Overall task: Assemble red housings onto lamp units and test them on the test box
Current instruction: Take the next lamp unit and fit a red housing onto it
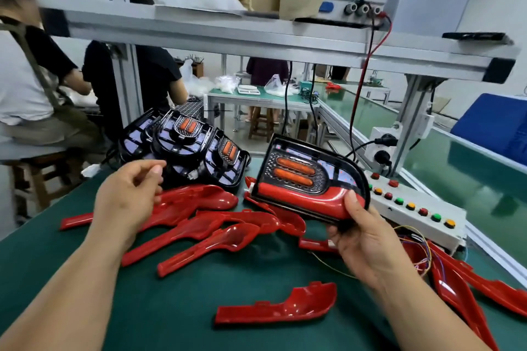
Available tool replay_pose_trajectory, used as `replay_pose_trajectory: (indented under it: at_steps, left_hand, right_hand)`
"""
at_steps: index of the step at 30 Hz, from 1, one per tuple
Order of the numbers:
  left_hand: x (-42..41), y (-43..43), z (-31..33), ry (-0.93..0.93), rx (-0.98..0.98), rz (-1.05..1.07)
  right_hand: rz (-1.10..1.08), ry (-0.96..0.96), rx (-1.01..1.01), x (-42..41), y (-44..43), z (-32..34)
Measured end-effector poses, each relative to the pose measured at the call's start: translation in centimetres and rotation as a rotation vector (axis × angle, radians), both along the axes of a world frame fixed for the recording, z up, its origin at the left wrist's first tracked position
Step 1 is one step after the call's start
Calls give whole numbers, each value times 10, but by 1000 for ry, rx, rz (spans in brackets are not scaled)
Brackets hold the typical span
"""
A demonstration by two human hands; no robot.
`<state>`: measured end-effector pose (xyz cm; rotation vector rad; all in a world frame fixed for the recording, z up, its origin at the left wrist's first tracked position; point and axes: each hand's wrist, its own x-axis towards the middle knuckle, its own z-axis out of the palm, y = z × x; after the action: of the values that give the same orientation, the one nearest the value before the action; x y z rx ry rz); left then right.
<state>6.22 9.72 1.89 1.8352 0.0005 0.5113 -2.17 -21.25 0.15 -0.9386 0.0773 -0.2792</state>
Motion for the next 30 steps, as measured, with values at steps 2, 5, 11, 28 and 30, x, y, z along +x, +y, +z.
replay_pose_trajectory:
  at_steps: [2,5,11,28,30]
  left_hand:
    - [3,16,-2,-11,363,123]
    - [-9,-5,-5,97,659,-193]
    - [-17,-38,-19,245,954,-488]
    - [-13,-37,-14,169,998,-582]
    - [-14,-42,-14,2,811,-436]
  right_hand:
    - [-54,-4,21,1,-3,0]
    - [-85,2,37,2,-6,-1]
    - [-69,11,6,2,-8,-4]
    - [-70,22,106,-1,-6,0]
    - [-67,4,68,-3,-1,4]
